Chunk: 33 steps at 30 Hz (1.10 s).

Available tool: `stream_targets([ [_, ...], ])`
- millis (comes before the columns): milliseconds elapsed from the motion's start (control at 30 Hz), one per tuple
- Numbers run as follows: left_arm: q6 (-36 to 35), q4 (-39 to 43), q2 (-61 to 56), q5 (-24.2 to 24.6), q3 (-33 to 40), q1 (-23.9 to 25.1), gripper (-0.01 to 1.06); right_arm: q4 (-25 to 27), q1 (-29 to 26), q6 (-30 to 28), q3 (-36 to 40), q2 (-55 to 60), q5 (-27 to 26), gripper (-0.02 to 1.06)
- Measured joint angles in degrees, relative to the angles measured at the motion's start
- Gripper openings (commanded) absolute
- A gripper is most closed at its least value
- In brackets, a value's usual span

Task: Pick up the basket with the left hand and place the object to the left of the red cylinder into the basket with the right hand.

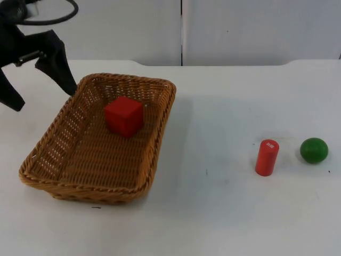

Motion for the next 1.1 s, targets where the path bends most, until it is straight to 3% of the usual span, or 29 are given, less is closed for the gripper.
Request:
stream_targets([
  [267, -1.15, 2.23, -6.22, 0.01, 6.83, 0.0, 1.02, 0.0, 0.0, 0.0, 0.0, 0.0, -2.01, 0.95],
  [733, -1.15, 2.76, -22.96, -12.5, 28.45, 0.0, 1.02, 0.0, 0.0, 0.0, 0.0, 0.0, -3.16, 0.95],
  [1100, -1.15, 2.76, -41.49, -18.16, 39.9, 0.0, 1.02, 0.0, 0.0, 1.97, 0.16, 0.0, -4.08, 0.95],
])
